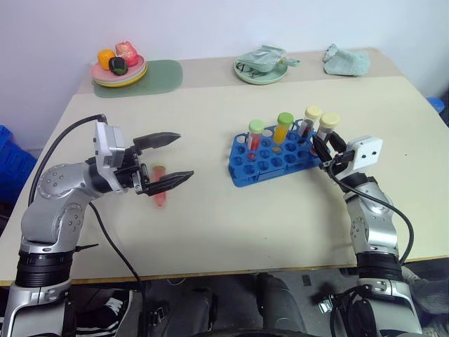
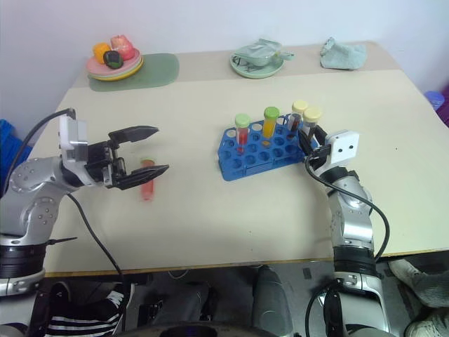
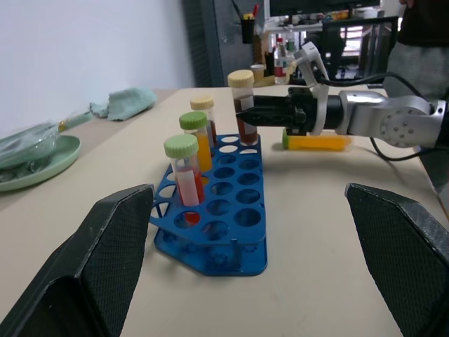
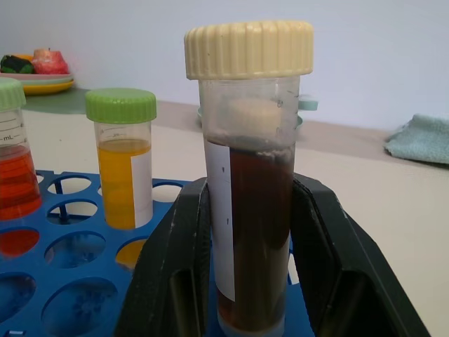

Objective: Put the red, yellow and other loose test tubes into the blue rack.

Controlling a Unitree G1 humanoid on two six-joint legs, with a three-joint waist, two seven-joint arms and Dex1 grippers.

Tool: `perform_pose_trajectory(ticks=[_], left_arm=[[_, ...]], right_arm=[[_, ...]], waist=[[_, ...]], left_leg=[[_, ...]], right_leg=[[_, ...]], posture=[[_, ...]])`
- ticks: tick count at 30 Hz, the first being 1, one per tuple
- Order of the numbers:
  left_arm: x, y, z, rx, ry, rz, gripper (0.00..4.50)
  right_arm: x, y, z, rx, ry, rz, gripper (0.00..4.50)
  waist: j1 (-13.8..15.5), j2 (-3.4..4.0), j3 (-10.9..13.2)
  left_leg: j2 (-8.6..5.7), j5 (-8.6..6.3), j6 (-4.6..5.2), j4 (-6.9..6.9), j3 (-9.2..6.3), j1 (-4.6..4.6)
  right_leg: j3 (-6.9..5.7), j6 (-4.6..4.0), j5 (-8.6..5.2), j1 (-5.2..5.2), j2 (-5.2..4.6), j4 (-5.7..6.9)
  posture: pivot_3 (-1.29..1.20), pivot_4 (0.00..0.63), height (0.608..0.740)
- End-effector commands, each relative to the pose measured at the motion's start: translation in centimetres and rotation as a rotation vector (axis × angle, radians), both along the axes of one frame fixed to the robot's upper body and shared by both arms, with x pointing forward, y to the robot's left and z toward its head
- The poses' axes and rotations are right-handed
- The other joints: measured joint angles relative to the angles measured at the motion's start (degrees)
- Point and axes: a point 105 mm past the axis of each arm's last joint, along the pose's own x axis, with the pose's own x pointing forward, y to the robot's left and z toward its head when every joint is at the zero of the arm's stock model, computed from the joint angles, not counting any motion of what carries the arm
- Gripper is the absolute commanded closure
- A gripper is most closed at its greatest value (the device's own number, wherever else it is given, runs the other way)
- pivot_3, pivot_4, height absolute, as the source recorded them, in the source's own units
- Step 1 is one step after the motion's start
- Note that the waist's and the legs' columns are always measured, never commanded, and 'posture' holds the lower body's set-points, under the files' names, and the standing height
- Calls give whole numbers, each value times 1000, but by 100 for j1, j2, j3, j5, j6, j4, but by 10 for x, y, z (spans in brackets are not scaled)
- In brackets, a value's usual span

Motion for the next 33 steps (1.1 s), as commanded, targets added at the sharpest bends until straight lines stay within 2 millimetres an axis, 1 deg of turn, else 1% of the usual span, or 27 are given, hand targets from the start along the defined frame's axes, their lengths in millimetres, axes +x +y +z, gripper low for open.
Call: perform_pose_trajectory(ticks=[1,2,3,4,7,8,10,13,15,17,19,20,22,24,26,28,31,33], left_arm=[[-2,7,9,3,-47,16,0],[-2,7,9,3,-47,16,0],[-3,7,9,3,-47,17,0],[-3,7,9,3,-47,17,0],[-3,7,7,3,-45,16,0],[-3,8,7,3,-45,16,0],[-3,6,5,-2,-44,11,0],[-5,4,0,-16,-33,1,0],[-5,2,-4,-23,-24,-6,0],[-6,-2,-4,-32,-25,-19,0],[-7,-8,0,-41,-38,-38,0],[-7,-10,1,-43,-42,-43,0],[-6,-13,2,-45,-44,-57,0],[-5,-13,1,-45,-42,-63,0],[-4,-14,0,-45,-41,-63,0],[-4,-14,-1,-54,-39,-60,0],[-6,-14,-4,-69,-30,-55,0],[-9,-14,-6,-64,-33,-54,0]], right_arm=[[-3,3,8,117,-1,67,2776],[-3,3,8,148,5,81,2406],[-4,3,10,131,2,83,2075],[-4,3,11,109,-3,82,1652],[-5,2,16,73,-9,78,84],[-5,2,18,69,-10,80,26],[-11,-8,28,22,-16,46,26],[-30,-17,44,-47,3,50,26],[-46,-21,52,-69,54,87,26],[-59,-31,59,-121,115,85,26],[-66,-46,54,-226,229,60,26],[-68,-51,52,-259,270,51,26],[-70,-66,44,-332,422,38,26],[-73,-70,41,-360,626,44,26],[-72,-72,44,-384,728,13,26],[-72,-78,43,-327,878,-29,26],[-64,-80,50,-296,948,-68,26],[-63,-83,48,-267,1038,-107,26]], waist=[[0,0,0],[0,0,0],[0,0,0],[3,0,0],[10,0,0],[11,0,0],[25,2,1],[56,2,1],[62,2,1],[78,0,1],[124,1,2],[144,0,1],[157,0,0],[160,2,1],[151,3,1],[142,3,1],[160,1,2],[165,0,3]], left_leg=[[0,0,0,-1,0,0],[1,0,0,-1,0,0],[2,0,0,0,0,0],[2,0,0,-1,0,0],[1,0,0,0,0,0],[1,0,0,0,0,-1],[0,0,0,0,0,-1],[-2,0,1,1,-2,-4],[-2,-1,1,0,-2,-4],[-2,-1,2,0,-2,-3],[-1,-1,2,2,0,-2],[-1,-2,4,2,4,0],[0,-3,6,3,5,4],[0,-4,8,5,10,5],[1,-6,12,6,13,6],[14,-6,11,5,15,5],[21,-7,12,3,20,1],[21,-10,17,5,24,-2]], right_leg=[[0,0,0,0,0,0],[0,0,0,0,1,0],[0,0,0,0,1,0],[0,0,0,0,1,-1],[0,0,0,0,0,-1],[0,0,0,0,0,-1],[0,0,0,0,0,-1],[0,0,0,0,-2,-1],[0,0,0,0,-2,-5],[0,0,0,4,-2,-10],[0,1,0,8,-1,-23],[0,1,1,10,-1,-34],[0,1,1,19,1,-40],[0,1,1,24,-1,-45],[1,1,1,25,-4,-48],[0,-1,2,23,3,-53],[-1,-3,4,21,8,-62],[0,-3,5,20,7,-67]], posture=[[0,150,740],[0,150,740],[0,150,740],[0,150,740],[0,150,740],[0,150,740],[0,150,740],[0,150,740],[0,150,740],[0,150,740],[0,150,740],[0,150,740],[0,150,740],[0,150,740],[0,150,740],[0,150,740],[0,150,740],[0,150,740]])
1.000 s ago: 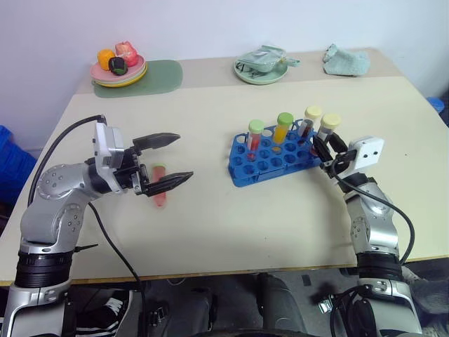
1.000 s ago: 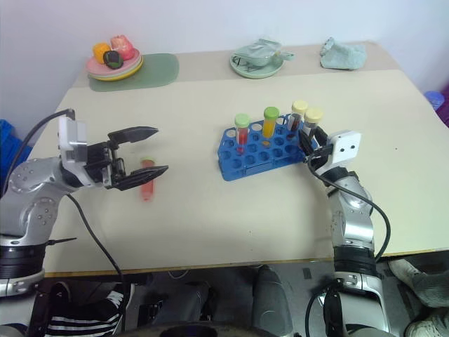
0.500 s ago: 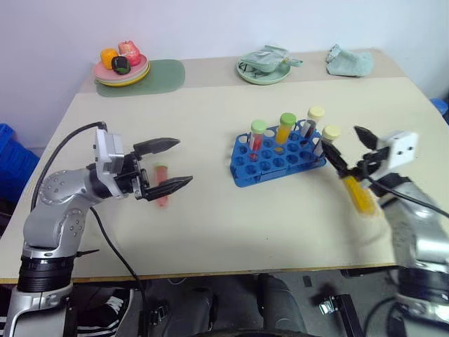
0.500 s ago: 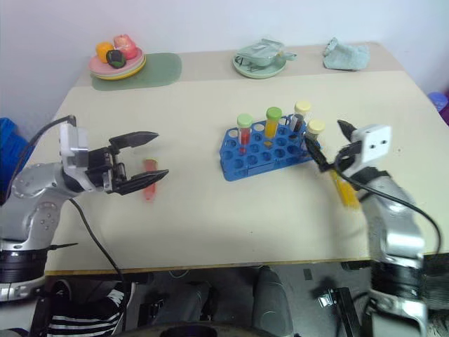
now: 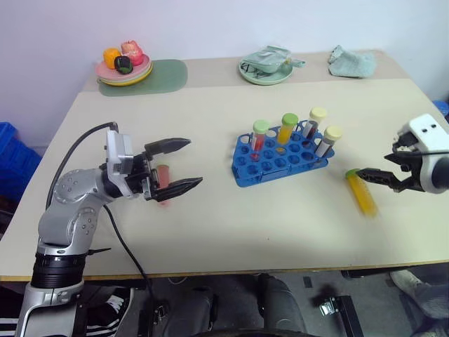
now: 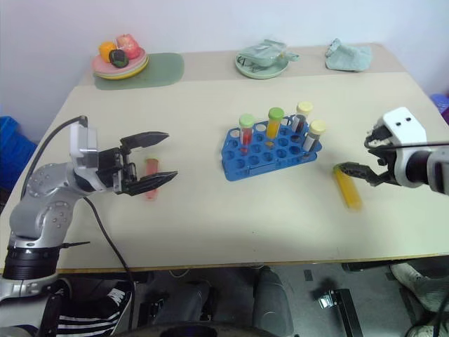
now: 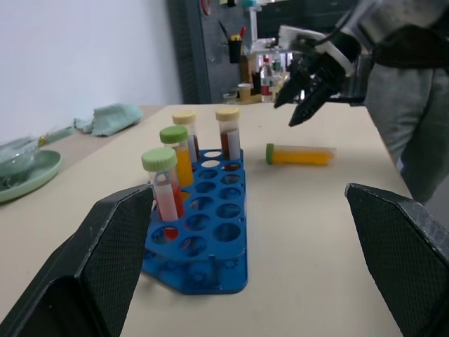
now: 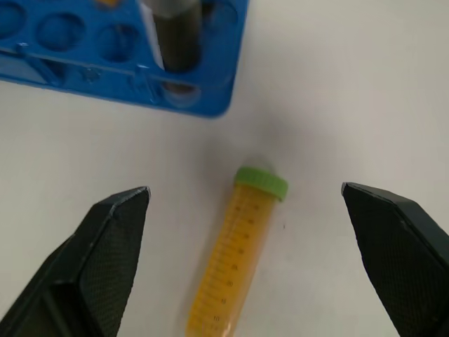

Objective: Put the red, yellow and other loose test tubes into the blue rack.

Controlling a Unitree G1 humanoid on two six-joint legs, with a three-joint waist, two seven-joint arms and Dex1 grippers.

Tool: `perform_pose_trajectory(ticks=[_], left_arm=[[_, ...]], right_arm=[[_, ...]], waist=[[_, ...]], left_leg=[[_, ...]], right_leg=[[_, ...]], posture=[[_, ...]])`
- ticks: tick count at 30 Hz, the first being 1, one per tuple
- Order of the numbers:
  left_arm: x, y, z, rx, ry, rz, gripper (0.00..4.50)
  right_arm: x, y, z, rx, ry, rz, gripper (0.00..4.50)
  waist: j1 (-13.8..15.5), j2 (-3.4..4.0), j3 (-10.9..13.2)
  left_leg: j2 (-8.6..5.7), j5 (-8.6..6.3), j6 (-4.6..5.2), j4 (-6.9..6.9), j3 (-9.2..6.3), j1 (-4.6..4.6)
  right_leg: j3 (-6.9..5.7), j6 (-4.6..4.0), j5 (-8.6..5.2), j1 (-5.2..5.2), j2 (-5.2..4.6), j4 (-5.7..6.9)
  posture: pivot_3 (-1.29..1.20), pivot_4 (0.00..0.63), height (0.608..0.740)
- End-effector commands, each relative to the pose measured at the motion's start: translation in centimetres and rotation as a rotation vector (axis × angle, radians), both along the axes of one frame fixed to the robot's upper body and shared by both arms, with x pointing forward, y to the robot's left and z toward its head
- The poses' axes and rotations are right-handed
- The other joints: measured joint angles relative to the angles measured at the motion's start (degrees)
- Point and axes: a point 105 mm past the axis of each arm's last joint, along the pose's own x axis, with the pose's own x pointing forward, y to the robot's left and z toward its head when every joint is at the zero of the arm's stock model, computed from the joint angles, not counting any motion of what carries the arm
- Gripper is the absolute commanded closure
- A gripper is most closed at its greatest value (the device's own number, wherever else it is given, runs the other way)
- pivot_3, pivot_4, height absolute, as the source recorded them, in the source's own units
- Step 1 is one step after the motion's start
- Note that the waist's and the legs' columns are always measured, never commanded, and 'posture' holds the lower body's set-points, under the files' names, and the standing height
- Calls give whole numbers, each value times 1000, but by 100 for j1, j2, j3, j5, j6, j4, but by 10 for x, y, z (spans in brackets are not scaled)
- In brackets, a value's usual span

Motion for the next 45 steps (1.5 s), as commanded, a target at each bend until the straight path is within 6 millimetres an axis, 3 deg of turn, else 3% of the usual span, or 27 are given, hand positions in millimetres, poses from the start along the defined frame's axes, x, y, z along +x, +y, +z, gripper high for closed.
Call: perform_pose_trajectory(ticks=[1,4,8,16,20,36,39,43,45], left_arm=[[-5,2,4,-2,-41,10,0],[-9,4,2,-6,-37,28,0],[-14,5,2,-10,-28,42,0],[-23,5,4,-5,-15,65,0],[-26,3,6,-6,-14,70,0],[-30,2,5,-6,-1,82,0],[-30,2,6,-4,-1,81,0],[-29,2,7,-3,-1,84,0],[-29,3,6,-3,1,85,0]], right_arm=[[-5,-5,-4,-17,153,-62,26],[-8,-1,-12,-13,289,-81,26],[-5,-10,-20,-32,366,-132,26],[15,-17,-30,12,410,-240,26],[19,-8,-32,52,451,-232,26],[17,-12,-59,6,520,-204,26],[18,-15,-64,-31,513,-194,868],[19,-17,-65,-40,504,-196,2899],[21,-17,-63,-48,493,-190,3680]], waist=[[14,-1,0],[9,-2,2],[15,-4,3],[0,-4,3],[4,-3,3],[1,-3,3],[2,-4,3],[-2,-6,1],[-1,-6,1]], left_leg=[[0,-1,2,0,-1,-4],[-4,-3,5,1,0,-12],[-6,-5,8,0,6,-12],[-5,-6,8,-1,11,-10],[-8,-6,8,0,11,-12],[-9,-5,8,0,10,-10],[-9,-5,8,1,10,-10],[-7,-6,7,0,9,-8],[-7,-6,7,0,9,-8]], right_leg=[[0,0,0,-1,-1,-1],[-2,0,0,-9,-5,-3],[-2,1,0,-10,-9,-6],[-2,2,1,-12,-8,-4],[-1,2,1,-12,-10,-4],[-2,2,1,-14,-9,-2],[-2,2,1,-12,-9,-2],[-2,2,1,-12,-7,-2],[-2,2,1,-11,-7,-3]], posture=[[0,150,740],[0,150,740],[0,150,740],[0,150,740],[0,150,740],[0,150,740],[0,150,740],[0,150,740],[0,150,740]])
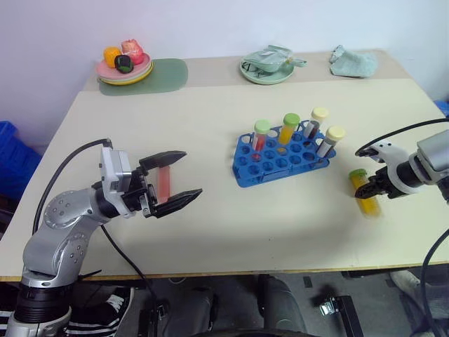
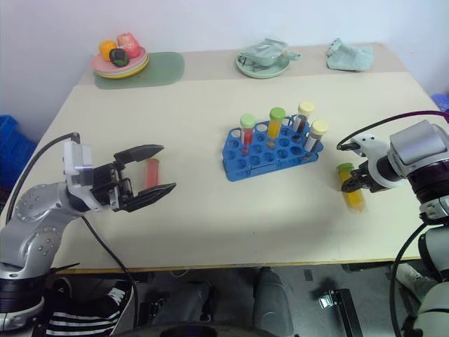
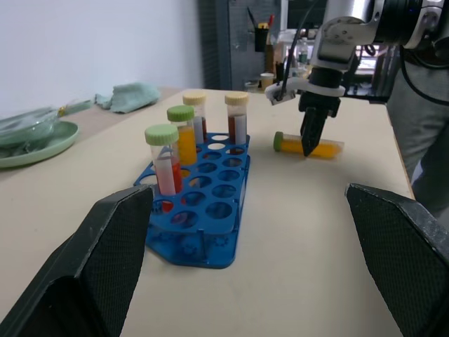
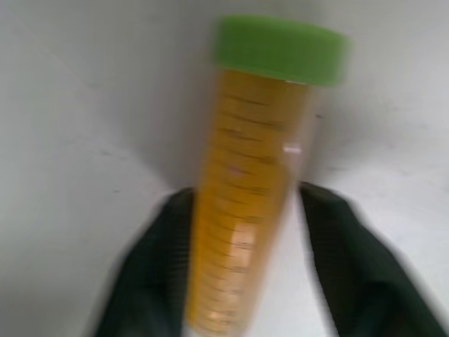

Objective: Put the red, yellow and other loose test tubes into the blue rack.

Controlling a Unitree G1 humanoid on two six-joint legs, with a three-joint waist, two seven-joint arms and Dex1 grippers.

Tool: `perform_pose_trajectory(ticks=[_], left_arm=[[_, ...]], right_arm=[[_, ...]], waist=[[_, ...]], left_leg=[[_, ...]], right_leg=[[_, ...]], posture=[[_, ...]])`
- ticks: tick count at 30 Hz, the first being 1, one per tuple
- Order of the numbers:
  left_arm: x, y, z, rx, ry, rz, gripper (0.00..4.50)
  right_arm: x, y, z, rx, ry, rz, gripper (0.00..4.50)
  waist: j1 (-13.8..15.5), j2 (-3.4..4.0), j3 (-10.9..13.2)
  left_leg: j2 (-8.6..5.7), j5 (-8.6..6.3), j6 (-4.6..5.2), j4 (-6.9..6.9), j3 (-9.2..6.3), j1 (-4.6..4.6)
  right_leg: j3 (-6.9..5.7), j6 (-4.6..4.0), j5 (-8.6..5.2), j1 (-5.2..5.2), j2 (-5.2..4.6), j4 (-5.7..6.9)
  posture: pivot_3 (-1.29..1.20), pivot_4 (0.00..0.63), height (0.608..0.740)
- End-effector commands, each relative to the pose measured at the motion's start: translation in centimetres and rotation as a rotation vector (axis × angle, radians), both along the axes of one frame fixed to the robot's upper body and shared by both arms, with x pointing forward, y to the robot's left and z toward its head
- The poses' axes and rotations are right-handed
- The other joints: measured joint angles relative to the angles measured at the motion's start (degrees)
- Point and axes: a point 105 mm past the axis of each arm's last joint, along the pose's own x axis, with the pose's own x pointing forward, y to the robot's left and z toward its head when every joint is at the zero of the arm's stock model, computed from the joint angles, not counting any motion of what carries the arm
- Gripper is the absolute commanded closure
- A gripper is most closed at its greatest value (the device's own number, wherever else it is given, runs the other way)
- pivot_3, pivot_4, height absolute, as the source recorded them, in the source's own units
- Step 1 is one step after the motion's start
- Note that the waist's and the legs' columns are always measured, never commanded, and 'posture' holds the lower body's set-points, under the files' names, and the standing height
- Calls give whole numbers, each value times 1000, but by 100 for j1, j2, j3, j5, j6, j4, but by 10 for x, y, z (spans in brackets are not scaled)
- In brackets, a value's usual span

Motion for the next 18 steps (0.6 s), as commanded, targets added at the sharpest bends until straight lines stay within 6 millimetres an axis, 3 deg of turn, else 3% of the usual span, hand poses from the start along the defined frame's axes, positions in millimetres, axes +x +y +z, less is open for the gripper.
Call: perform_pose_trajectory(ticks=[1,6,9,11,14,18], left_arm=[[-4,1,10,-5,-44,-6,0],[-3,1,9,-6,-45,-9,0],[-2,1,9,-8,-46,-12,0],[-3,0,9,-9,-47,-15,0],[-2,0,10,-8,-49,-18,0],[2,-3,13,-9,-59,-24,0]], right_arm=[[2,0,4,-12,-20,18,3704],[-1,2,9,-19,-19,71,3704],[-18,8,11,38,41,120,3704],[-36,13,14,43,73,275,3704],[-59,48,32,181,39,561,3704],[-53,94,66,410,-215,682,3704]], waist=[[1,0,0],[0,2,1],[19,5,3],[52,5,3],[74,6,4],[-34,5,4]], left_leg=[[0,0,0,0,0,0],[0,0,0,0,0,-1],[-1,0,0,0,0,-4],[-3,0,0,0,-2,-6],[-4,-1,1,-2,-2,-9],[9,-1,0,1,27,9]], right_leg=[[0,0,0,0,0,0],[0,0,0,-2,0,1],[0,0,0,-4,-1,1],[0,0,0,-4,-2,1],[-1,2,-1,-8,-2,0],[9,13,11,-1,2,1]], posture=[[0,150,740],[0,150,740],[0,150,740],[0,150,740],[0,150,740],[0,150,740]])
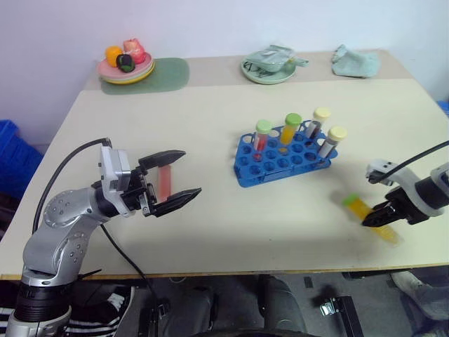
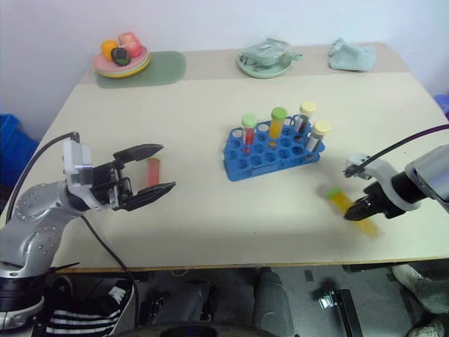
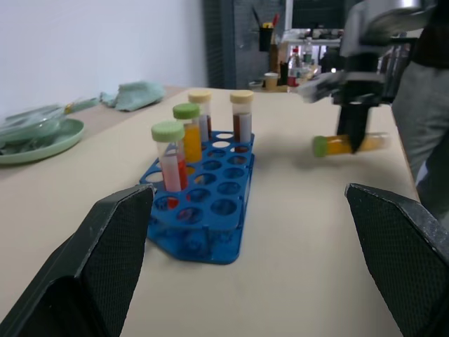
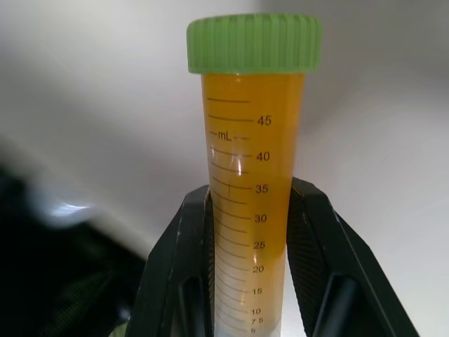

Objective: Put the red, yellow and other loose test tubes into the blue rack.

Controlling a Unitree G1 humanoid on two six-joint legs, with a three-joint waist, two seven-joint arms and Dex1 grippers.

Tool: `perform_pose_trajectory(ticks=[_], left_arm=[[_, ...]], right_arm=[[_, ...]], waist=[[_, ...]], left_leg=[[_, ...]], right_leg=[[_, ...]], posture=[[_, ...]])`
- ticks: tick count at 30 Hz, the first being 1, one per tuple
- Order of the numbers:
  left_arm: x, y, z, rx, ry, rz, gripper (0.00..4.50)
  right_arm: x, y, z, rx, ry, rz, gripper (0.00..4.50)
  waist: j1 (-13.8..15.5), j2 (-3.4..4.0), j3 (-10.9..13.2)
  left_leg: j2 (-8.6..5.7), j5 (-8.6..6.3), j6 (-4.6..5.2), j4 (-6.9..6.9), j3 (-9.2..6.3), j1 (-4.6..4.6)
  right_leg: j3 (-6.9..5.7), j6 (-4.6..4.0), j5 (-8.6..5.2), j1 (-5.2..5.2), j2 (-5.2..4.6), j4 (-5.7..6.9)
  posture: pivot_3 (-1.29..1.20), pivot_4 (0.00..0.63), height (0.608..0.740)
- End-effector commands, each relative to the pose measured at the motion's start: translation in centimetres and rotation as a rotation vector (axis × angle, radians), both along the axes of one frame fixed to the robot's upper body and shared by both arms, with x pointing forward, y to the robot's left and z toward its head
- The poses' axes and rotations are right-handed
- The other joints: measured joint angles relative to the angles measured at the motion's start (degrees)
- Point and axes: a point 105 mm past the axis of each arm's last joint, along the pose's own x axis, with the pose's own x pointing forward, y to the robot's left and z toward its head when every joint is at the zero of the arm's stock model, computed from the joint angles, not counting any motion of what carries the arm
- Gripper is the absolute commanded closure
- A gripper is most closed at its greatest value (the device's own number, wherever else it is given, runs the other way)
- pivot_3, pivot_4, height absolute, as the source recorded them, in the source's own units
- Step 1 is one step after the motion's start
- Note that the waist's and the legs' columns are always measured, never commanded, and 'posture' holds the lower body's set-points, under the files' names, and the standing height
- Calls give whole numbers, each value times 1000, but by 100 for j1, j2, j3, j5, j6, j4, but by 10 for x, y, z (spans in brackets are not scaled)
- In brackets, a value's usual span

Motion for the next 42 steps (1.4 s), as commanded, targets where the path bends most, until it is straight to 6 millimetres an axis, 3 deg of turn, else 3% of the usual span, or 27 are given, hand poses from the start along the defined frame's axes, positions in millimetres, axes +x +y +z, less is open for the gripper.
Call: perform_pose_trajectory(ticks=[1,4,7,10,13,17,22,27,42], left_arm=[[0,-2,12,-3,-55,-17,0],[4,-3,17,8,-72,-26,0],[8,-2,20,13,-79,-29,0],[11,-1,24,16,-92,-32,0],[15,1,24,15,-93,-32,0],[20,4,22,19,-98,-35,0],[22,3,25,28,-109,-50,0],[22,3,27,41,-113,-58,0],[21,8,27,50,-107,-46,0]], right_arm=[[11,37,44,232,-267,103,3704],[20,57,65,402,-522,132,3704],[29,65,69,469,-662,79,3704],[53,71,71,485,-1074,-79,3704],[66,73,65,554,-1182,-216,3704],[80,73,52,512,-1337,-282,3704],[83,78,26,485,-1370,-283,3704],[82,80,17,520,-1365,-301,3704],[87,90,-3,512,-1330,-300,3704]], waist=[[10,-8,-4],[65,-21,-11],[129,-21,-10],[172,-62,-35],[162,-46,-27],[114,-47,-28],[-6,-46,-28],[-125,-43,-26],[-121,-43,-26]], left_leg=[[7,0,0,1,3,1],[19,-3,-5,2,1,1],[14,-3,-5,3,-5,-7],[23,-5,-10,-1,-4,-1],[32,-11,-21,6,4,-1],[35,-11,-21,2,11,2],[45,-11,-25,-2,11,4],[51,-11,-26,-5,12,5],[55,-13,-29,-7,12,7]], right_leg=[[1,-3,3,2,7,-1],[1,-7,5,2,20,-2],[0,-9,6,-2,19,1],[-1,-13,8,0,28,-2],[6,-18,12,-4,41,4],[9,-21,13,-7,51,5],[9,-25,15,-6,62,4],[9,-25,15,-9,64,4],[11,-26,14,-9,70,4]], posture=[[0,150,740],[0,150,740],[0,150,740],[0,150,740],[0,150,740],[0,150,740],[0,150,740],[0,150,740],[0,150,740]])
